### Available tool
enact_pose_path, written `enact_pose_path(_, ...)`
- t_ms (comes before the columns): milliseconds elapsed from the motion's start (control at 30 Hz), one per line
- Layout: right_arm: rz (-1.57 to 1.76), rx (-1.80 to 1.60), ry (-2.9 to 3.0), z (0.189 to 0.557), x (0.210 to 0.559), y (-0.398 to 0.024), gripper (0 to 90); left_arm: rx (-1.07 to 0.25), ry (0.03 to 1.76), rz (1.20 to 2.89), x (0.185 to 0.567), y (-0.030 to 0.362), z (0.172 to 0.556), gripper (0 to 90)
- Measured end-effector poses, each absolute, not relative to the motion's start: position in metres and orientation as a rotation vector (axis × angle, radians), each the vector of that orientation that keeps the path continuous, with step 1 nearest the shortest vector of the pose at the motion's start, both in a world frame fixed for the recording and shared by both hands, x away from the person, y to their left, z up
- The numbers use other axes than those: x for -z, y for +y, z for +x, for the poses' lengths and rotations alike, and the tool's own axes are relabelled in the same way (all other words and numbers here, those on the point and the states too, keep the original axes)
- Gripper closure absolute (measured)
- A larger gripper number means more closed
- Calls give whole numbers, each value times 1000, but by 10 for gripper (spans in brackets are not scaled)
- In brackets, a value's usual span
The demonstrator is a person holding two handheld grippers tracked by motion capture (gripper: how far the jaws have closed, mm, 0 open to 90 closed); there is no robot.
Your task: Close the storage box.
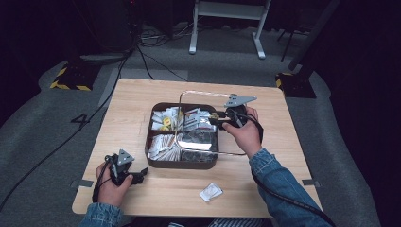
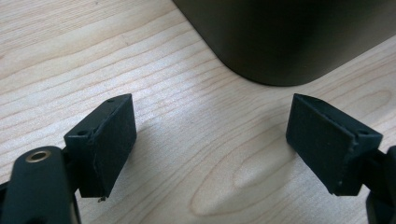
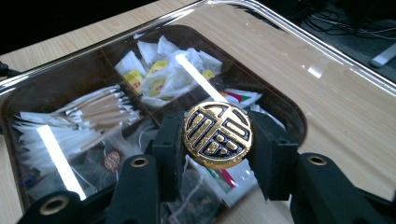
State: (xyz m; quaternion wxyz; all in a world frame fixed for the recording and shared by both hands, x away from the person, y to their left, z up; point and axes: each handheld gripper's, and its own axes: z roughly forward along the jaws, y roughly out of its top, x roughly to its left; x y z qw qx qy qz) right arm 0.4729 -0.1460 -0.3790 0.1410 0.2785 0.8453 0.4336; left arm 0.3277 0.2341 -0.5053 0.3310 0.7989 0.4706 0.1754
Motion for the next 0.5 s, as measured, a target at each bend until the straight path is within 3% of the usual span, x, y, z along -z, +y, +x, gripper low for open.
enact_pose_path(500,813,-1218,2460,480,387,-104,587,-460,1230,2090,505,234,329,164)
